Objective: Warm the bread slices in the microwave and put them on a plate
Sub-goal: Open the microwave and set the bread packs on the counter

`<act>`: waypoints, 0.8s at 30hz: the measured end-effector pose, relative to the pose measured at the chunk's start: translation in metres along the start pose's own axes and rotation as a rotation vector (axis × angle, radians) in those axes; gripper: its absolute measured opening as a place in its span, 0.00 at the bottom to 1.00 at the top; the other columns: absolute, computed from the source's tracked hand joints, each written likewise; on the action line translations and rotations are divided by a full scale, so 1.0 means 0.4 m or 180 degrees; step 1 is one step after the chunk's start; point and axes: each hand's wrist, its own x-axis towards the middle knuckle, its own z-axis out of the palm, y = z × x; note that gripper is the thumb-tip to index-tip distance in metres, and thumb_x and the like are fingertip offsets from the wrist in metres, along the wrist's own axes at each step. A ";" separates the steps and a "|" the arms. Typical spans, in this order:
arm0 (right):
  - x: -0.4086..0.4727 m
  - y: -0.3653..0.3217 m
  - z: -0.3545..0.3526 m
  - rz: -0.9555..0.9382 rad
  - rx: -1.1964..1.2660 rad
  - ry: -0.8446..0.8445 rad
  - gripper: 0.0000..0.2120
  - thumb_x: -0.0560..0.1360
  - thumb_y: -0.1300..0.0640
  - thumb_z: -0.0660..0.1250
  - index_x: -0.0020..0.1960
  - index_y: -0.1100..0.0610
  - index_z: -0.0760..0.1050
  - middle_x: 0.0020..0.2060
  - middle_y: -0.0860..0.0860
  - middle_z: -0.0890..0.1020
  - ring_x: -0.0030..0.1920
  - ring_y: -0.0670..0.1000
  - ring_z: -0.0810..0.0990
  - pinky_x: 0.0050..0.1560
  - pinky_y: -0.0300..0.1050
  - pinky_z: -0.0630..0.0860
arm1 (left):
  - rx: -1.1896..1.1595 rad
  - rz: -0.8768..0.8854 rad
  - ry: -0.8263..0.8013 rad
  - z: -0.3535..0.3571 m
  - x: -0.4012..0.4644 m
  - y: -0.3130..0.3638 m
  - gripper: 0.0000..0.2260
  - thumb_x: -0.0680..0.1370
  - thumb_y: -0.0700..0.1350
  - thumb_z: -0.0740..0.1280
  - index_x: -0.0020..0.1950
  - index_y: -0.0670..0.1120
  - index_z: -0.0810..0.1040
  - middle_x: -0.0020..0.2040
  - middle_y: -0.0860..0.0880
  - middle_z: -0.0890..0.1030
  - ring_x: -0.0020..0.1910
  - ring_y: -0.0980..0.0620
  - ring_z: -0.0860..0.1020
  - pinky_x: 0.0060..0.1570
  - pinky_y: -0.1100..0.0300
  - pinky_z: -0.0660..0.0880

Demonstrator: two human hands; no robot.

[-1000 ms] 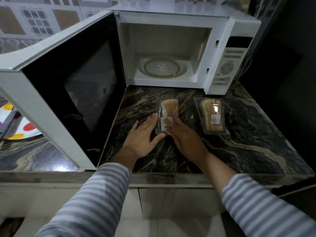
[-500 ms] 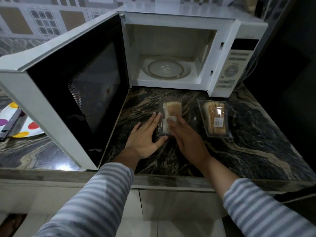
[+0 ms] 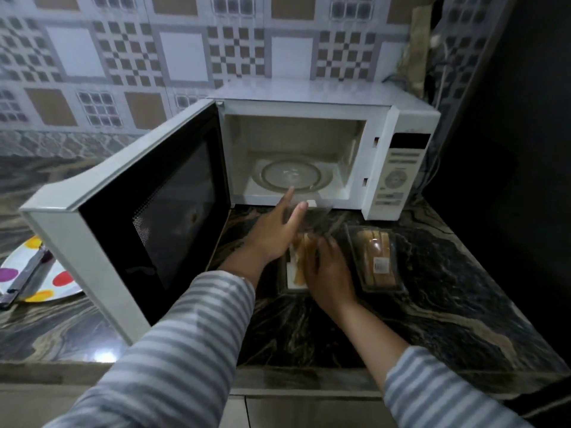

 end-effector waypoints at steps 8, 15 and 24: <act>0.072 -0.061 0.032 0.0766 -0.0359 -0.0620 0.20 0.77 0.48 0.61 0.68 0.50 0.68 0.62 0.55 0.76 0.62 0.58 0.74 0.59 0.50 0.72 | -0.0185 -0.0059 -0.0140 -0.024 0.037 0.010 0.31 0.74 0.72 0.53 0.74 0.59 0.64 0.72 0.54 0.69 0.71 0.52 0.67 0.70 0.50 0.63; 0.090 -0.064 0.016 0.0959 -0.0281 -0.0592 0.12 0.77 0.54 0.61 0.60 0.52 0.73 0.51 0.55 0.81 0.53 0.58 0.80 0.47 0.44 0.72 | -0.0033 -0.0025 -0.0089 -0.031 0.022 -0.004 0.28 0.76 0.69 0.53 0.74 0.60 0.62 0.73 0.54 0.68 0.72 0.52 0.65 0.70 0.54 0.62; -0.025 -0.054 -0.128 0.1090 -0.0443 -0.0281 0.17 0.76 0.51 0.66 0.64 0.46 0.71 0.54 0.50 0.80 0.54 0.53 0.79 0.49 0.45 0.75 | 0.0187 0.0134 -0.0147 0.011 -0.062 -0.058 0.23 0.77 0.67 0.55 0.72 0.66 0.62 0.72 0.52 0.70 0.71 0.49 0.67 0.70 0.54 0.63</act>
